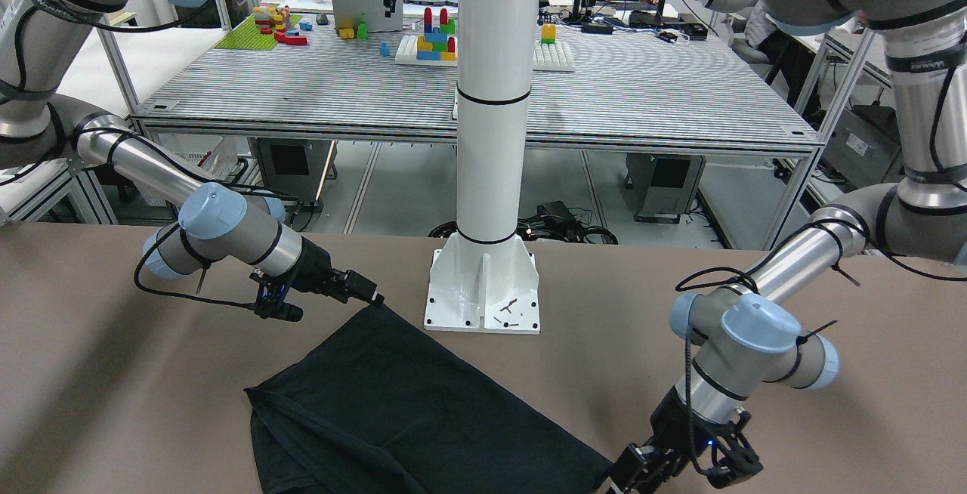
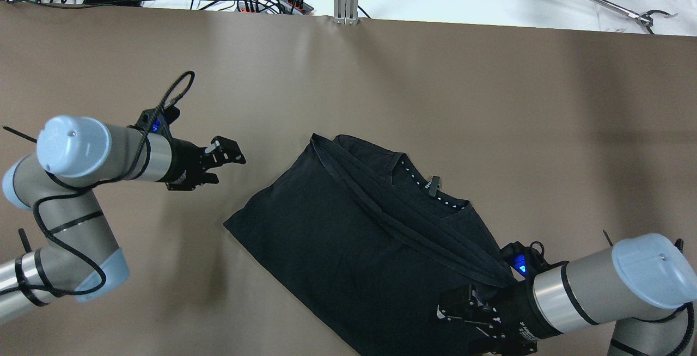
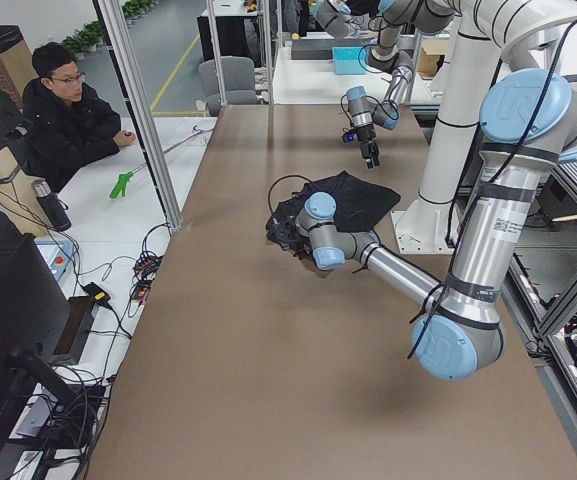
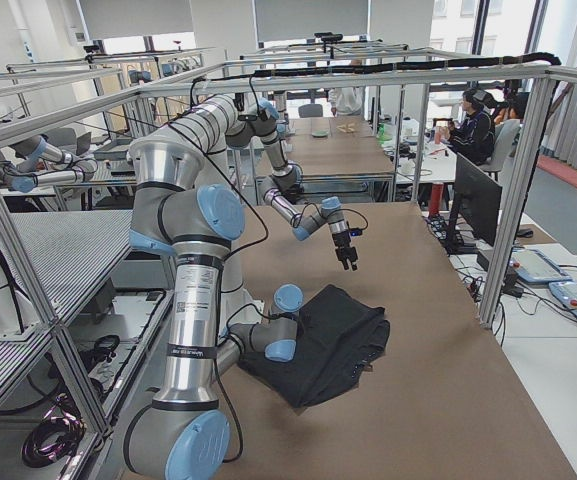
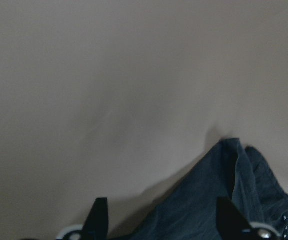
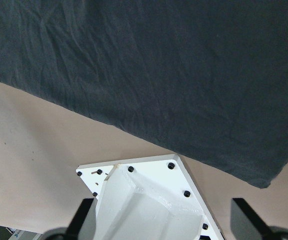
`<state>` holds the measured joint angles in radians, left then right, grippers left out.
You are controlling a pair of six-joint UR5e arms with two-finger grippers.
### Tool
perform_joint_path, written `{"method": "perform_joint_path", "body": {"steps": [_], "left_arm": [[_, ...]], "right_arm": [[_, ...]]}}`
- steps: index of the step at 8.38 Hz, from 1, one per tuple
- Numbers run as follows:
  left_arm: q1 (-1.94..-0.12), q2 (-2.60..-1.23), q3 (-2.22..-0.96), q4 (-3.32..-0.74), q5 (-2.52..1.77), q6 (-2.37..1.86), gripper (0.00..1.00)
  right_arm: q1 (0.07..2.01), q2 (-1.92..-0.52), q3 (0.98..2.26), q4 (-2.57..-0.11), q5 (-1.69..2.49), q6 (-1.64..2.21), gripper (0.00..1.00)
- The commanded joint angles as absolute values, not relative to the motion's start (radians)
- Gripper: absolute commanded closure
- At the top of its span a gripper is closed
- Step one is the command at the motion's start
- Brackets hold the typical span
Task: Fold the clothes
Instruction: 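Grasp the shirt's opposite corner with the left gripper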
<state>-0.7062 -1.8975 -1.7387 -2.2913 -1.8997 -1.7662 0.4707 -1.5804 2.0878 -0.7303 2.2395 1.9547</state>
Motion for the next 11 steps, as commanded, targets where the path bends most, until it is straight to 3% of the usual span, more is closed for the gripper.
{"method": "perform_joint_path", "body": {"steps": [1,11], "left_arm": [[-0.557,-1.873,-1.733,-2.299,-1.757,-1.801,0.21],[-0.480,-1.825,-1.724,-2.302,-1.707,-1.821,0.20]], "right_arm": [[0.477,-1.574,2.079,-0.732,2.165,1.950,0.05],[0.491,-1.562,2.049,-0.733,2.112,1.948,0.05]]}}
